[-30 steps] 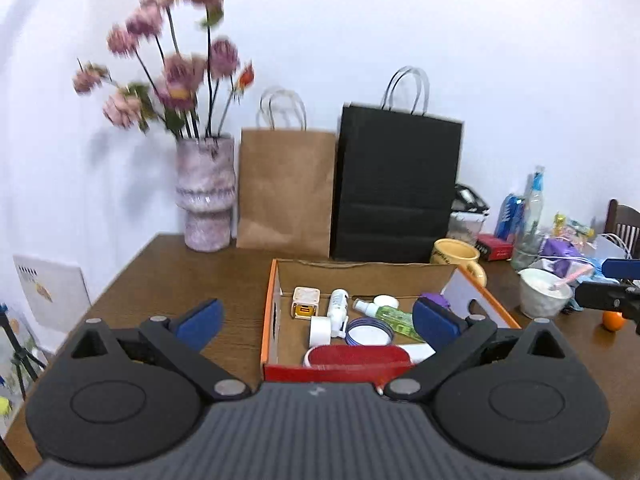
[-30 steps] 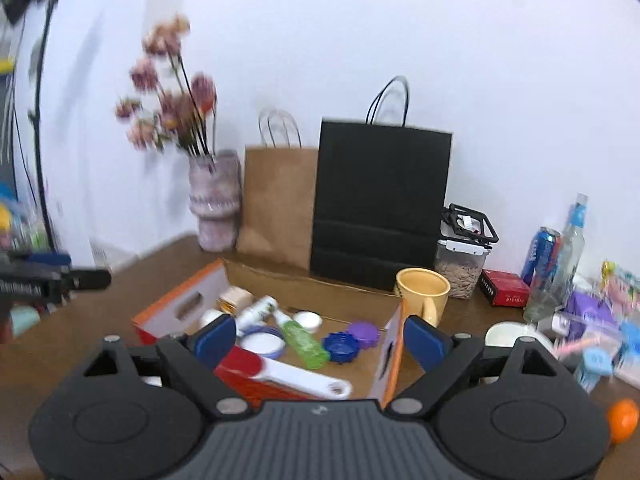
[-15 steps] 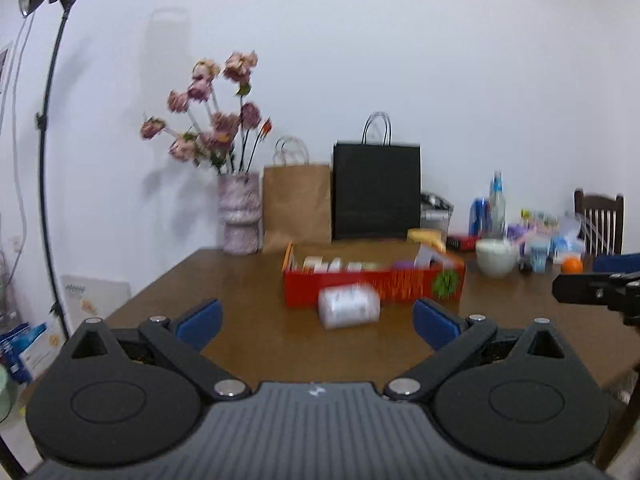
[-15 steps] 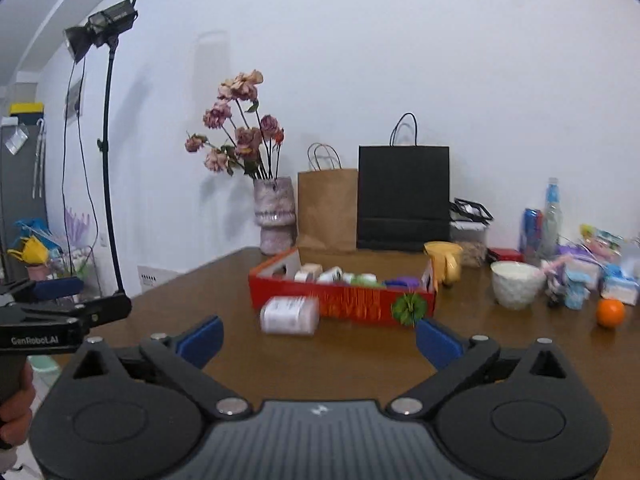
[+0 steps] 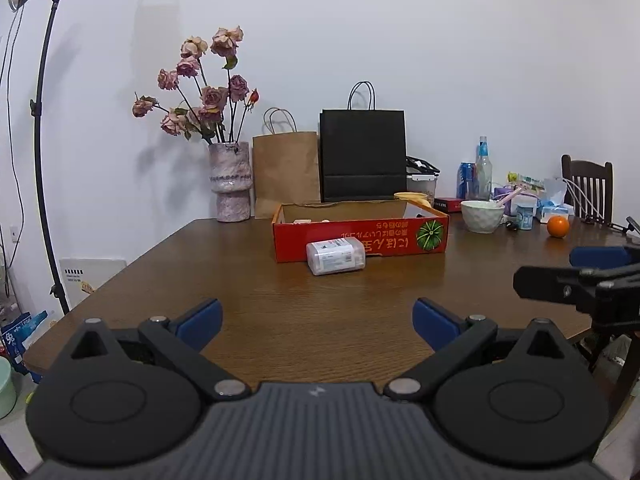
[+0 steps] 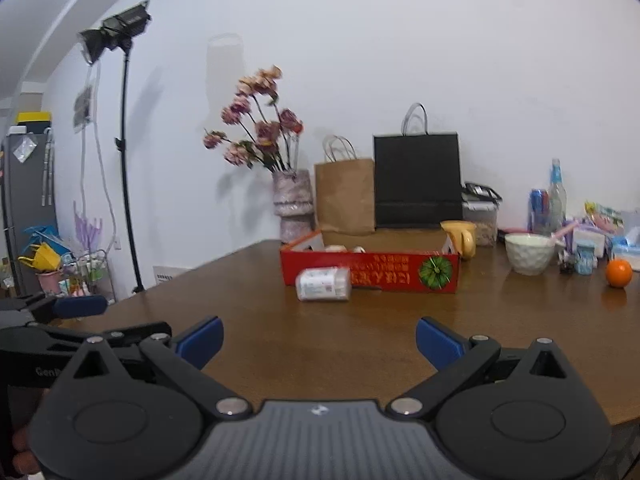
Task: Organize rigid objects
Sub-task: 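Withdraw both tools from the box toward the white pill bottle, then grasp the white pill bottle with the left and right tools together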
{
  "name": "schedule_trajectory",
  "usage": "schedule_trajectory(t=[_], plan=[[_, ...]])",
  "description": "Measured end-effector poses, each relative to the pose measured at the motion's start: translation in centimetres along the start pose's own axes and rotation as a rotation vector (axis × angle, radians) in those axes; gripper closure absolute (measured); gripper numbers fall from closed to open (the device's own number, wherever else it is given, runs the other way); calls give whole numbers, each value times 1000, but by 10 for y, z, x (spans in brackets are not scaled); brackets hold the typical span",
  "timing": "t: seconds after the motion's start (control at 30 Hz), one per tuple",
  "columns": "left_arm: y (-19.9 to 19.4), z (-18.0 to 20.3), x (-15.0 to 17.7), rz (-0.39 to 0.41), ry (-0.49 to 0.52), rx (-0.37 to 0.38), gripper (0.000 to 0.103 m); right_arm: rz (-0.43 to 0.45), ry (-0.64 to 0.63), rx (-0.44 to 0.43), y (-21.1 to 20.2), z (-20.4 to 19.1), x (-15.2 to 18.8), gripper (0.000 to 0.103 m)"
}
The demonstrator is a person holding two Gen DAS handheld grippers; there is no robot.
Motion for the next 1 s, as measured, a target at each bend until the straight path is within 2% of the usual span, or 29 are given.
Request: schedule_trajectory(t=[0.13, 0.23, 0.37, 0.57, 0.6, 0.73, 0.77, 0.87, 0.9, 0.97, 1.0], plan=[[31, -5, -3, -31, -56, 6, 0, -53, 57, 23, 25, 16, 2, 0], [65, -13, -7, -78, -102, 0, 0, -79, 131, 1, 50, 32, -5, 2], [114, -23, -16, -113, -157, 29, 0, -109, 140, 10, 96, 43, -16, 8], [205, -27, -19, -208, -151, 38, 7, -153, 202, -41, 188, 56, -27, 9], [218, -28, -20, -223, -161, 43, 11, -173, 215, -50, 204, 58, -27, 15], [269, -27, -20, -284, -160, 81, 20, -238, 194, -82, 268, 61, -25, 24], [282, -27, -19, -304, -162, 86, 22, -256, 193, -83, 282, 60, -23, 29], [314, -27, -15, -350, -174, 89, 39, -299, 202, -114, 321, 57, -17, 43], [322, -28, -12, -367, -183, 91, 45, -305, 199, -116, 330, 56, -14, 44], [335, -31, -8, -379, -212, 119, 53, -313, 220, -121, 347, 55, -8, 47], [339, -33, -8, -378, -227, 129, 56, -321, 241, -127, 354, 56, -6, 54]])
Point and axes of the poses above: each gripper's, at about its wrist camera, not at the fingertips, and y roughly the way its jaws point, z to its right, x to its underside, the point moved 4 cm from there along y, roughly the way its jaws point, and after that the axes turned 9 degrees about z, right-handed, at the moved point
